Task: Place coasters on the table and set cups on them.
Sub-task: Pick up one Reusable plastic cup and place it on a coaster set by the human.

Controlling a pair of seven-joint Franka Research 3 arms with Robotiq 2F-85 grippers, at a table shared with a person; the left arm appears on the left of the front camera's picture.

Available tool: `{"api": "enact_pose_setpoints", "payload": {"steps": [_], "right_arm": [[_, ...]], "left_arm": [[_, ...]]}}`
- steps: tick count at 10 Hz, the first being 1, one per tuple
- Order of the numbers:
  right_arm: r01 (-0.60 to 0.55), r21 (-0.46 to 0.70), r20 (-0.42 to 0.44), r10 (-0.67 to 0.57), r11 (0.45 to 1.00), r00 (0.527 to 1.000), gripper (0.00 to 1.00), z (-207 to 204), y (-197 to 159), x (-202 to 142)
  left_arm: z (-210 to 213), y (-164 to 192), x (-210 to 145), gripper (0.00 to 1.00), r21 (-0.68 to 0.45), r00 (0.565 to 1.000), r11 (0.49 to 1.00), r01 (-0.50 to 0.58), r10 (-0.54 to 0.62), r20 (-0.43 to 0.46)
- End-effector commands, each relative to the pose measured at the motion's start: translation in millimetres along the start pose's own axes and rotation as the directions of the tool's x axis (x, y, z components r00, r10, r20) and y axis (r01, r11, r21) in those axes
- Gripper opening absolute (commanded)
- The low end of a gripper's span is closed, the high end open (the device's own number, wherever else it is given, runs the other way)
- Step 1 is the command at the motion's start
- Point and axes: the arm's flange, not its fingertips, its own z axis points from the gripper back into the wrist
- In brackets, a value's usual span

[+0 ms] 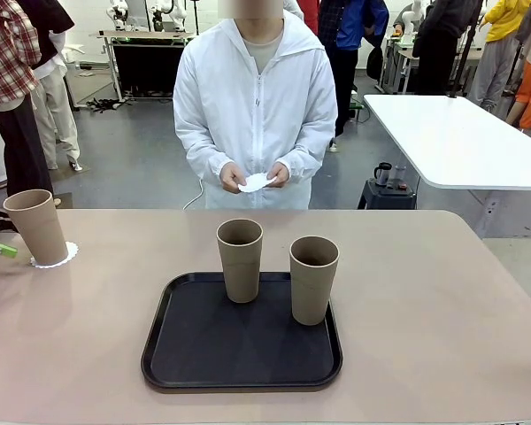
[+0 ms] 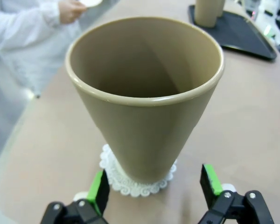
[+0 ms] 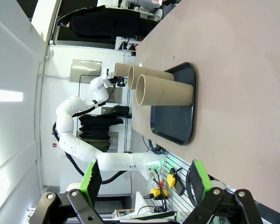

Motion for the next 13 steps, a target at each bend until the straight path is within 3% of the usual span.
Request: {"api": "enact_pose_setpoints", "payload": {"steps": [1,4,7,10,13], "right_arm": [[0.000,0.013,0.002,0.000,1.000,1.000,1.00,0.2,0.4,0.6],[0.000,0.013,0.002,0.000,1.000,1.000,1.00,0.2,0.4,0.6],[0.000,0.013,0.002,0.000,1.000,1.000,1.00,0.2,0.4,0.6],[0.000,0.013,0.002,0.000,1.000,1.000,1.00,0.2,0.4,0.6],[0.000,0.013,0.002,0.000,1.000,1.000,1.00,0.2,0.4,0.6]], "left_arm": [[8.2,-13.1,11.5,1.00,0.007,0.999,1.000,0.000,0.001,-0.049],[32.6,-21.7,39.4,1.00,0.062,0.993,0.998,0.028,-0.021,-0.112],[76.9,-44.8,111.7,1.00,0.179,0.975,0.983,0.034,0.007,-0.222],[85.7,-86.7,190.9,1.00,0.258,0.946,0.952,-0.168,0.229,-0.230],[55.1,-143.8,254.6,1.00,0.252,0.830,0.906,-0.341,0.416,-0.372]]}}
